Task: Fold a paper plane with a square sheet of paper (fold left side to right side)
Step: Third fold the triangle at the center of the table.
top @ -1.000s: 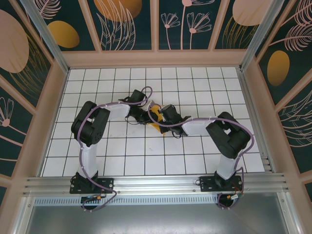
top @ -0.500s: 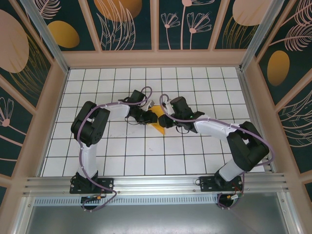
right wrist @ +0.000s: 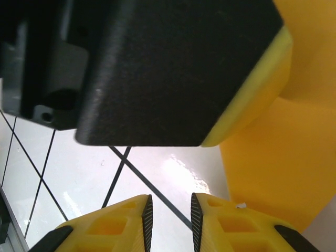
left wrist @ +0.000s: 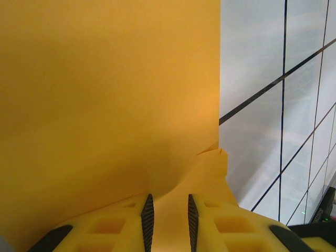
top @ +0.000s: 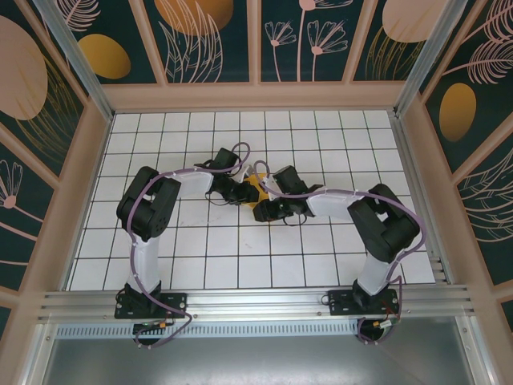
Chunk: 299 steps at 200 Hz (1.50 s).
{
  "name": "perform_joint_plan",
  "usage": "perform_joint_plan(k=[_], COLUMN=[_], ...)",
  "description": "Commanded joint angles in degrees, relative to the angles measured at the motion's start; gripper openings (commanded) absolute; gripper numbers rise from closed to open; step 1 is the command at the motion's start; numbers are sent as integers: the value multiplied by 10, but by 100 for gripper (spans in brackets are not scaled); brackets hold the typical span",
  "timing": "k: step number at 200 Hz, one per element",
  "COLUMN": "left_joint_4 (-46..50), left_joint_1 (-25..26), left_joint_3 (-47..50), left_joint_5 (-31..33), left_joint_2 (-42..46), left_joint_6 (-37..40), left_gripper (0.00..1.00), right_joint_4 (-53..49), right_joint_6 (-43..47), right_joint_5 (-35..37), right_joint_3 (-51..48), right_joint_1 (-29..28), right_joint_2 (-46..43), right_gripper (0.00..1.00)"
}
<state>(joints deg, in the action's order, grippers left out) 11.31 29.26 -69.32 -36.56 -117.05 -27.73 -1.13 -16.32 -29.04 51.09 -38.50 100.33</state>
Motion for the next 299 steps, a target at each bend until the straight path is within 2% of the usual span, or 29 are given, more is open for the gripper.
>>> perform_joint_plan(k=[1,149,195,245,299], left_joint_4=[18,23,24,31,33], left_joint_1=[2,2,2,1,2], left_joint_3=[24,19,16,12,12], left_joint_5=[65,72,81,90,95], left_joint_2=[-42,-45,-45,-49,-46], left_joint_6=[4,7,7,9,10], left_gripper=[29,28,29,28,28], right_joint_4=[-2,-51,-76,-97,-103], right_joint_6=[-9,6,6,-9,-24], right_joint_5=[-12,25,35,31,11], right_joint_3=[8,3,-12,-56,-108], right_joint_1=[11,14,13,14,21], right_joint_2=[2,34,31,5,-30], right_gripper=[29,27,23,14,12])
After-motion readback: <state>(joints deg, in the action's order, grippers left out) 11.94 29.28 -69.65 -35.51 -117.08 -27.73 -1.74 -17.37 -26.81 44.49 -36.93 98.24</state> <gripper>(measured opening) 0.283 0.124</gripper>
